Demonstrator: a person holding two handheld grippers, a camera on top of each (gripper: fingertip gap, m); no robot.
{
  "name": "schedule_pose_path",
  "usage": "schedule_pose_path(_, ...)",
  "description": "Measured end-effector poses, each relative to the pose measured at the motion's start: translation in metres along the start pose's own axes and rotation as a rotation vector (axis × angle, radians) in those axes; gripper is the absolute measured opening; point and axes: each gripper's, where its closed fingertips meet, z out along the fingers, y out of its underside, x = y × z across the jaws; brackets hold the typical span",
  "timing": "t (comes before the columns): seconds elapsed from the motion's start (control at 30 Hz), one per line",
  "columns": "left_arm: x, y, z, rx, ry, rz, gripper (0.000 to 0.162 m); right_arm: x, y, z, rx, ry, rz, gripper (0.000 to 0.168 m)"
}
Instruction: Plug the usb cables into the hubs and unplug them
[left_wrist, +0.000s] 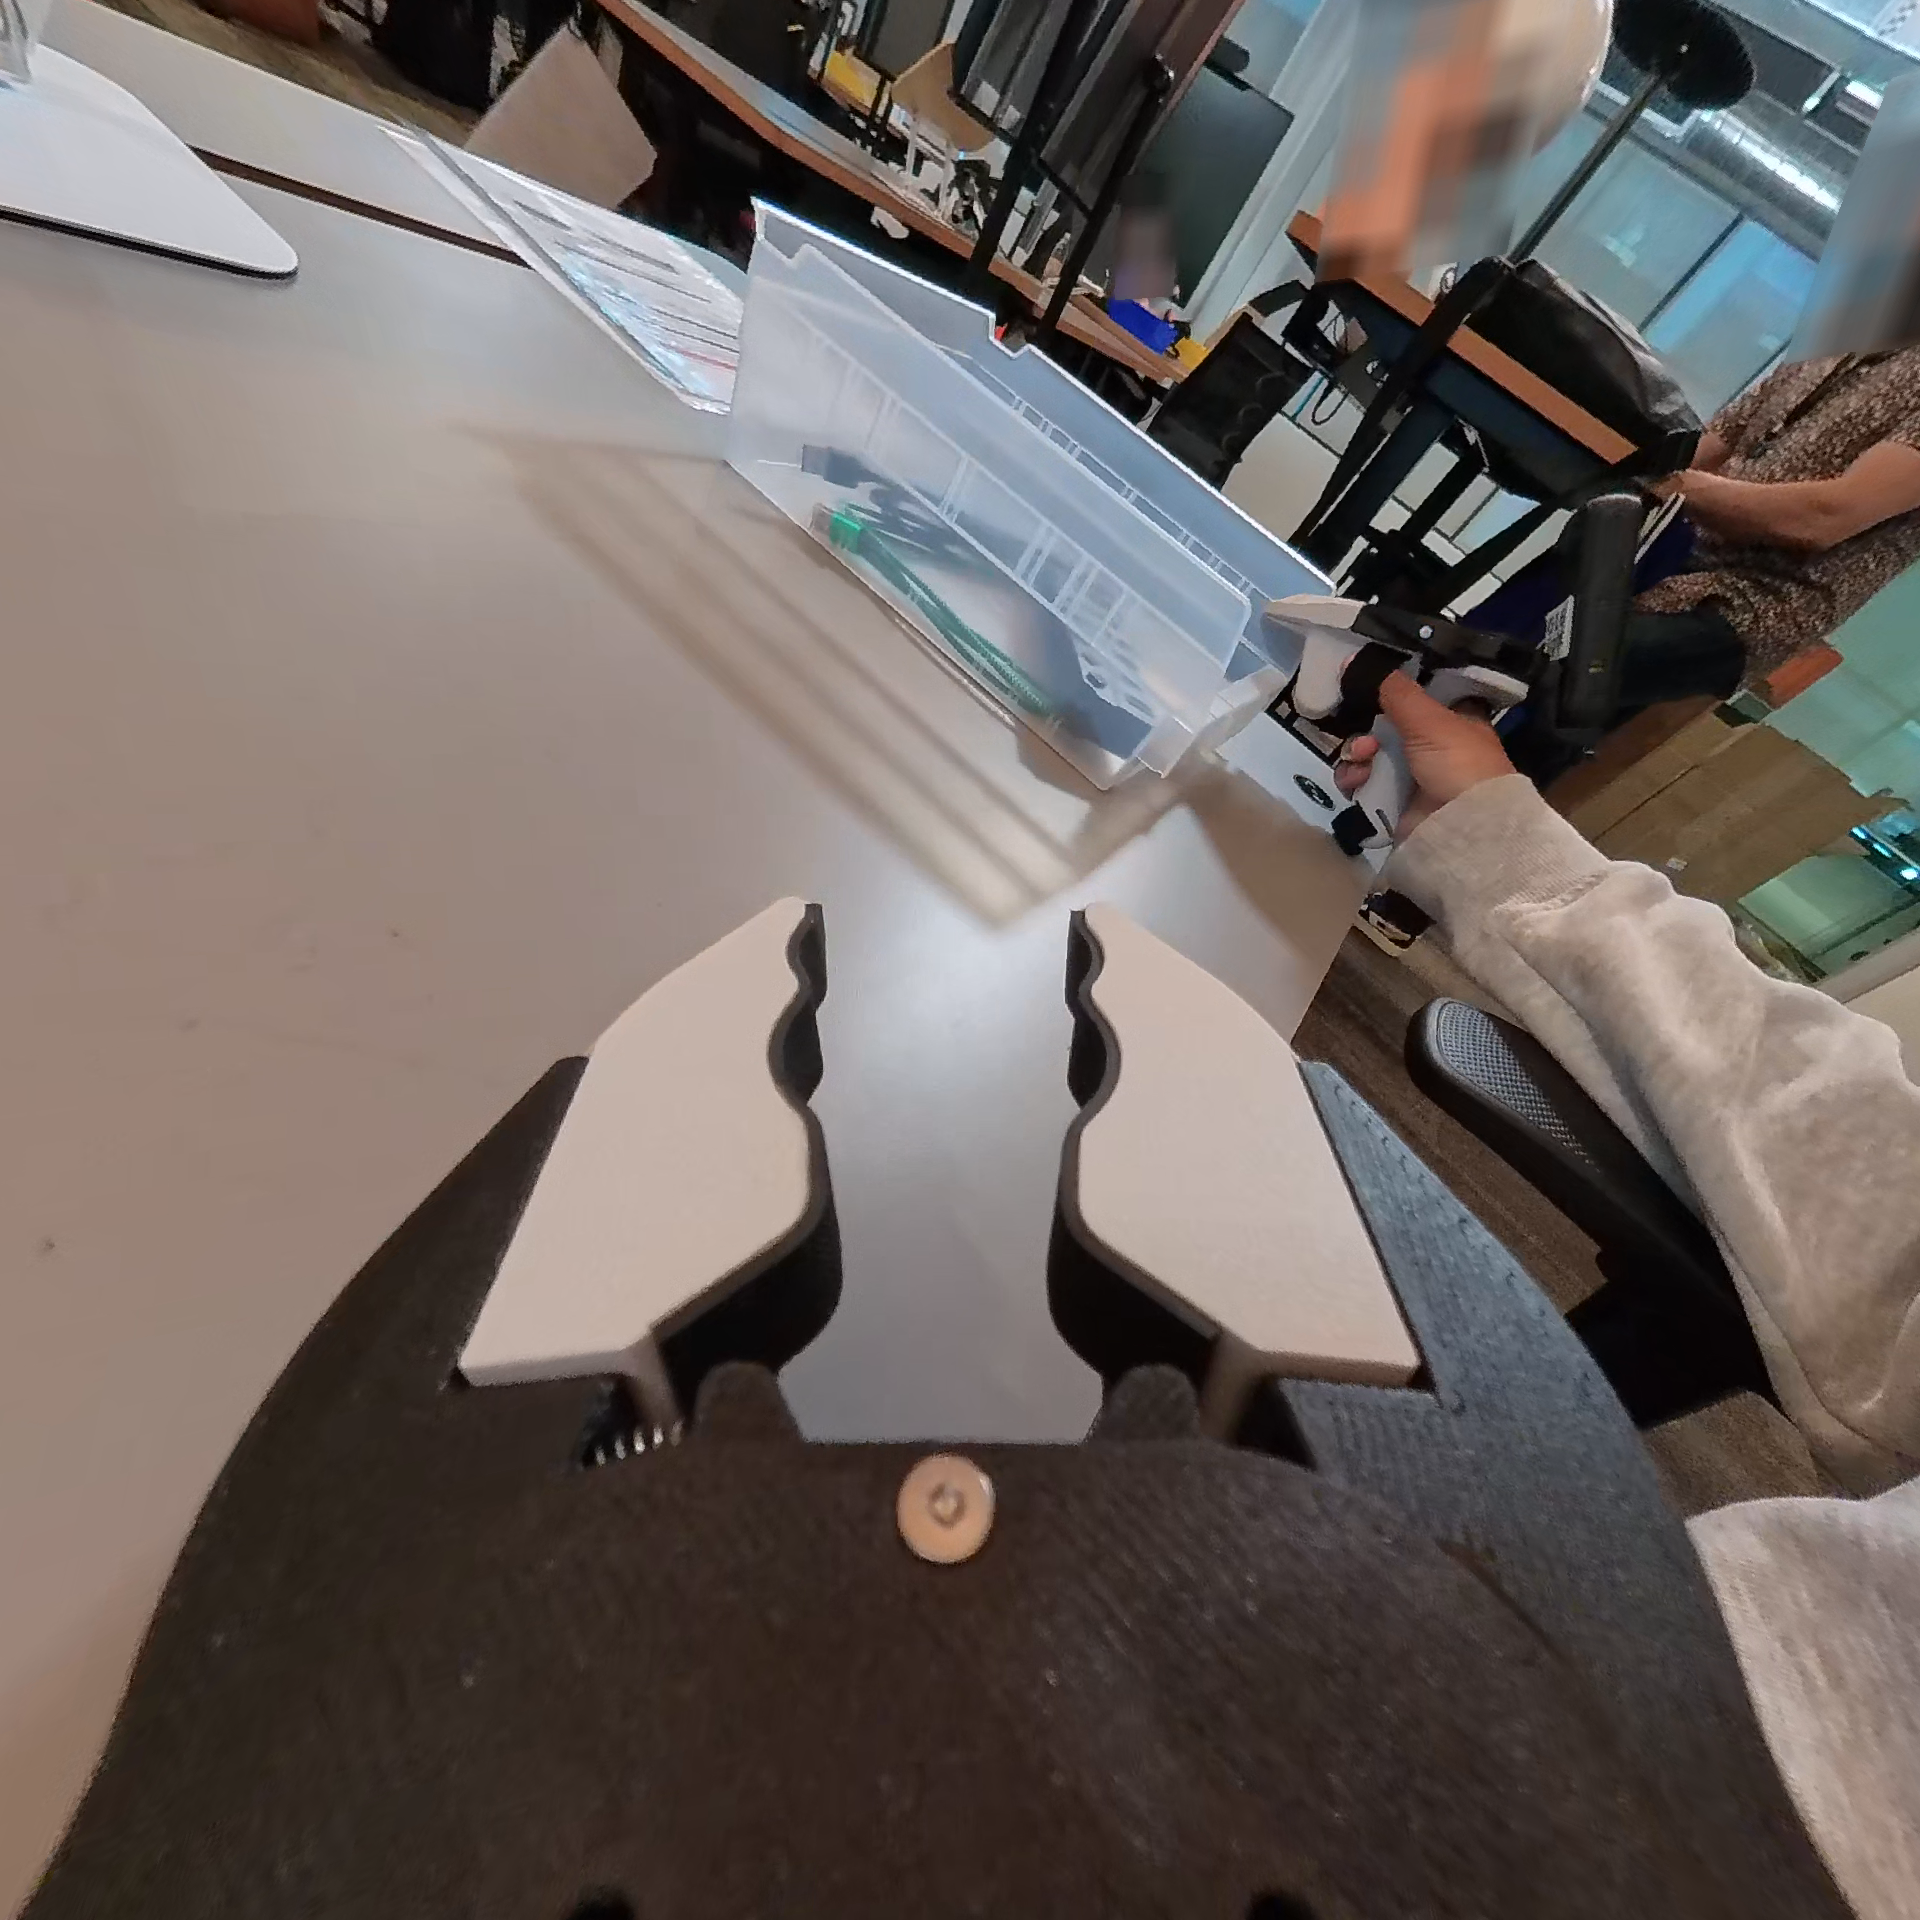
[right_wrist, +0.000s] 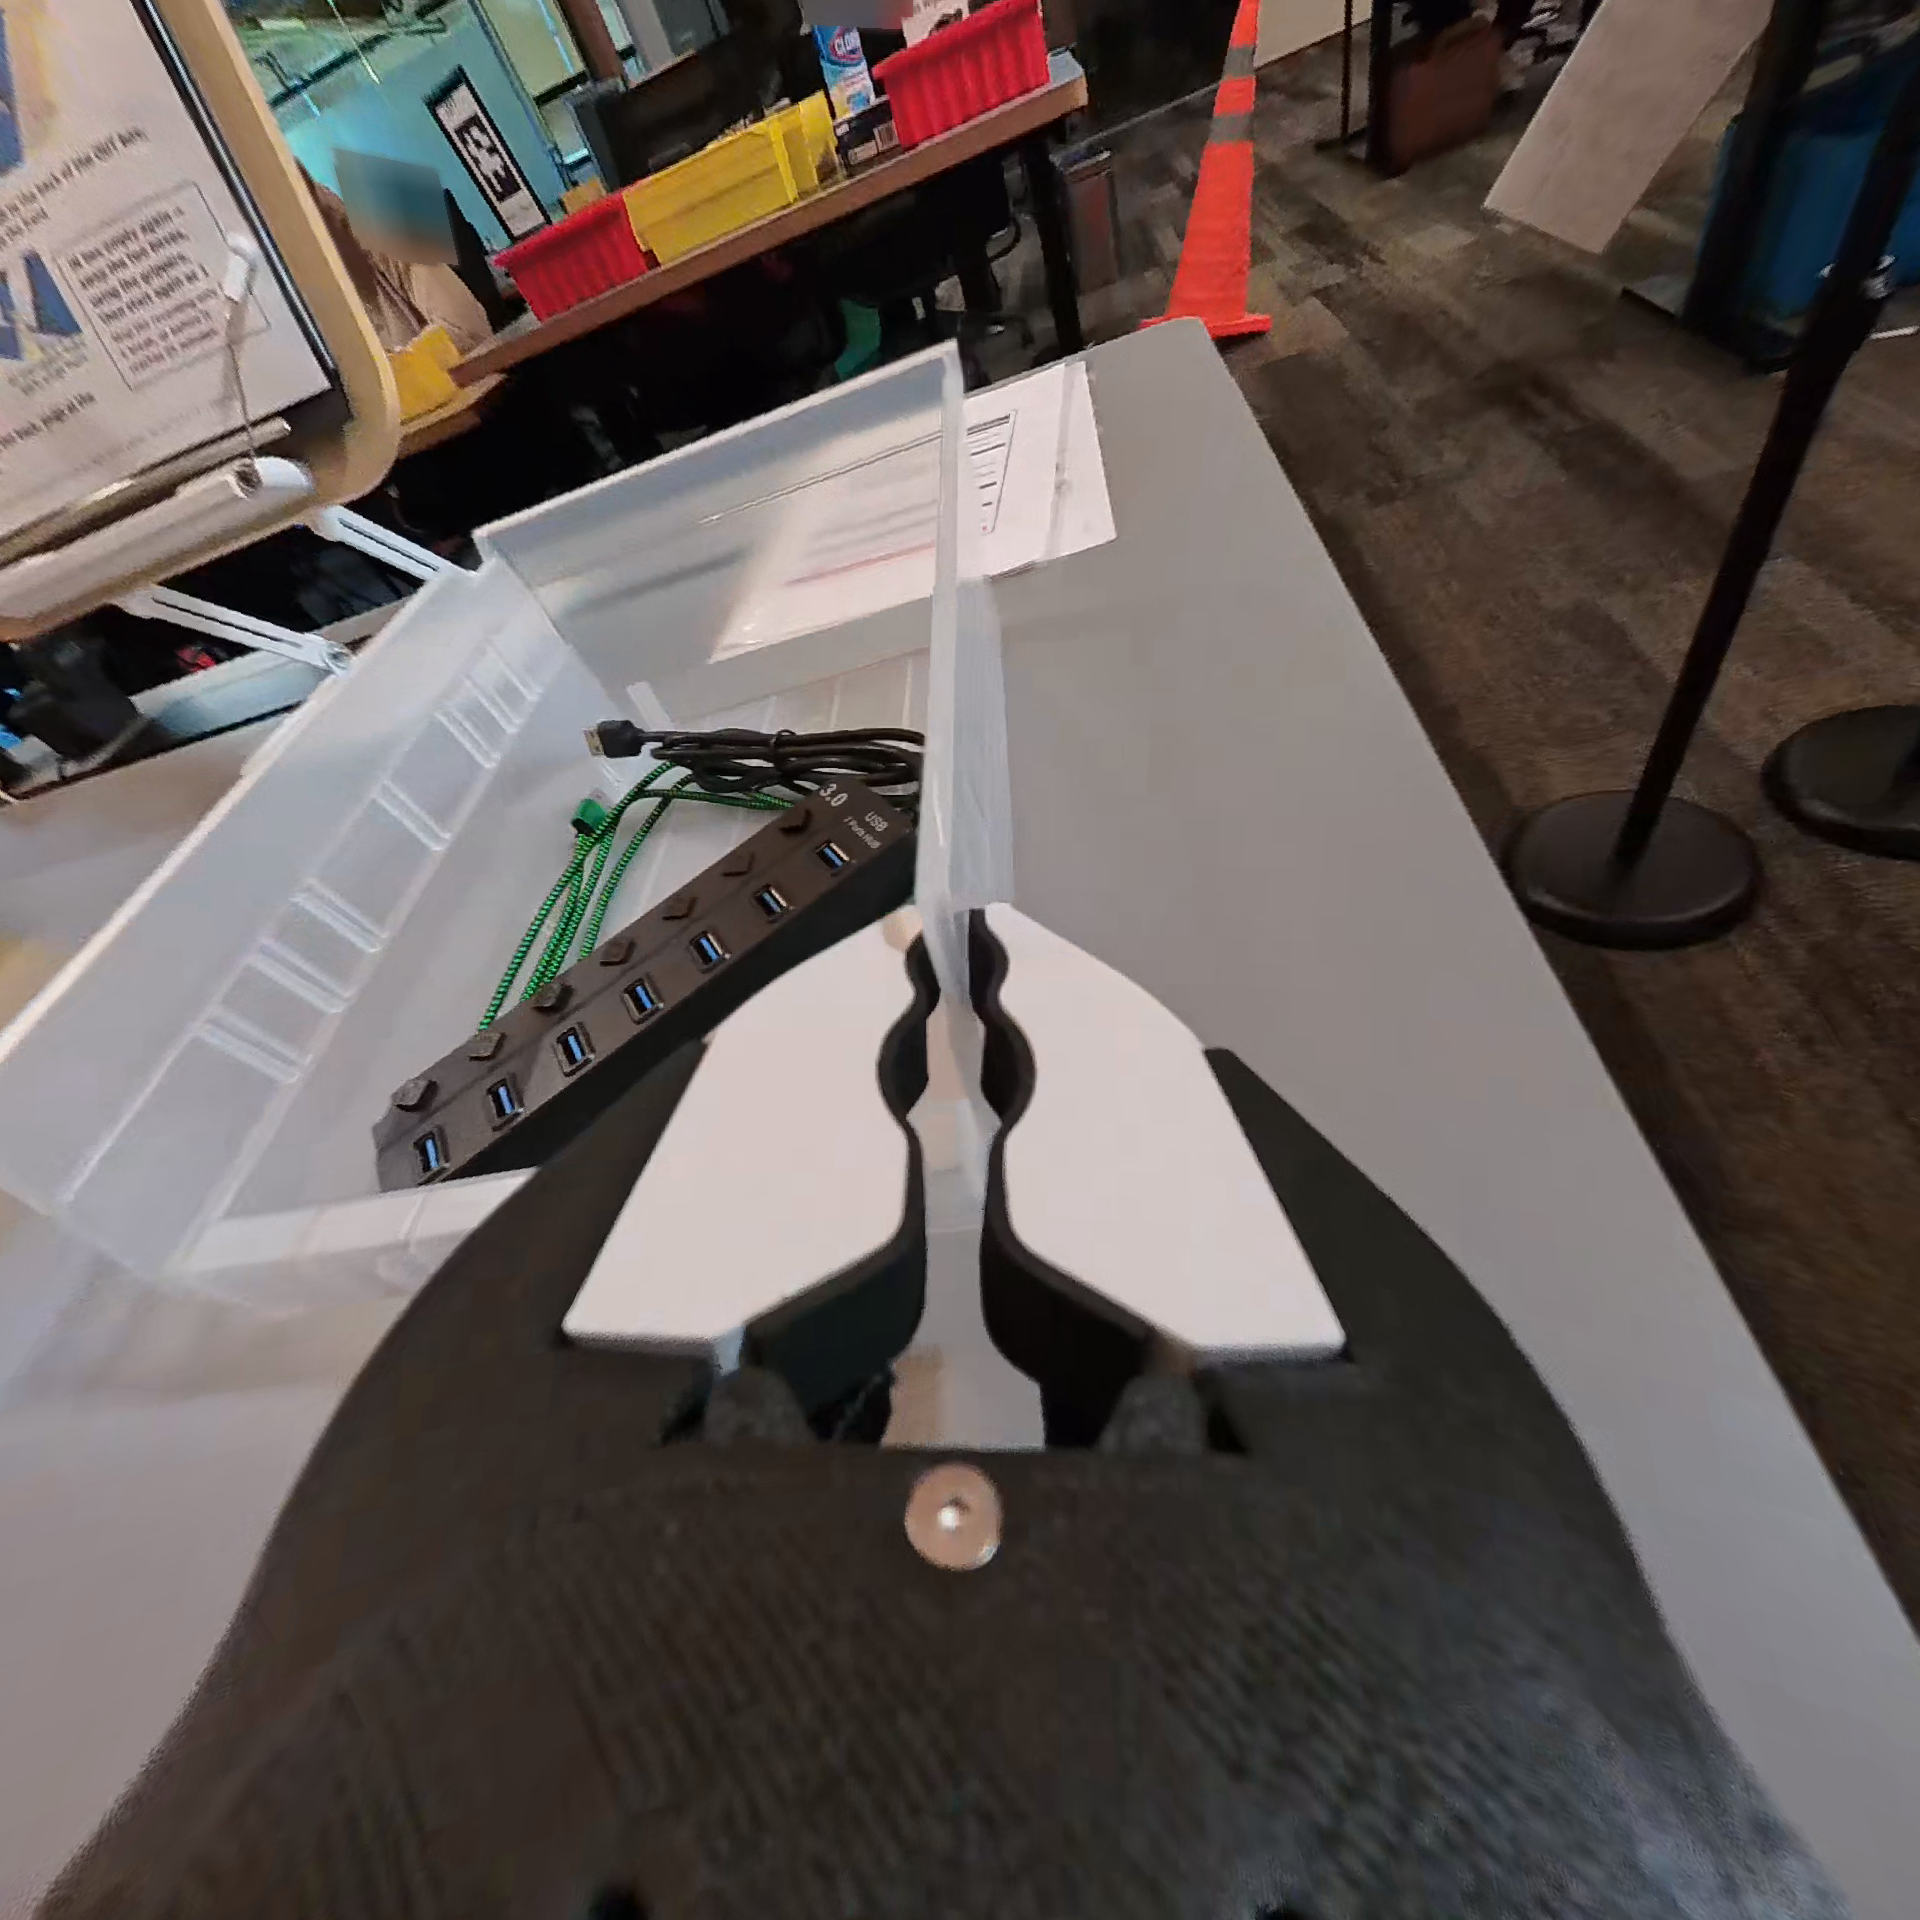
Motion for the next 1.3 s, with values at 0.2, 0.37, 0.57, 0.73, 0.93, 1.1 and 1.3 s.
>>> schedule_pose_path(0.2,0.0,0.0,0.0,-0.001,0.004,-0.006,0.045,0.0,0.0,0.0,0.002,-0.005,0.012,0.005)
schedule_pose_path(0.37,0.0,0.0,0.0,-0.001,0.006,-0.014,0.045,-0.001,0.0,-0.001,0.0,-0.009,0.011,0.005)
schedule_pose_path(0.57,-0.001,0.0,0.001,-0.003,0.009,-0.019,0.045,-0.001,0.0,-0.001,0.002,-0.003,0.013,0.006)
schedule_pose_path(0.73,0.0,0.003,0.003,-0.025,0.033,-0.044,0.044,-0.005,-0.023,-0.014,0.09,0.069,0.027,0.026)
schedule_pose_path(0.93,-0.006,0.002,0.004,-0.028,0.058,-0.128,0.044,-0.113,-0.075,-0.043,0.393,-0.081,-0.175,0.024)
schedule_pose_path(1.1,-0.026,-0.02,-0.006,0.049,0.008,-0.111,0.045,-0.254,-0.034,-0.021,0.328,-0.434,-0.258,0.024)
schedule_pose_path(1.3,-0.102,-0.086,-0.075,0.256,-0.403,0.121,0.051,-0.356,0.041,-0.007,0.099,-0.749,-0.384,0.017)
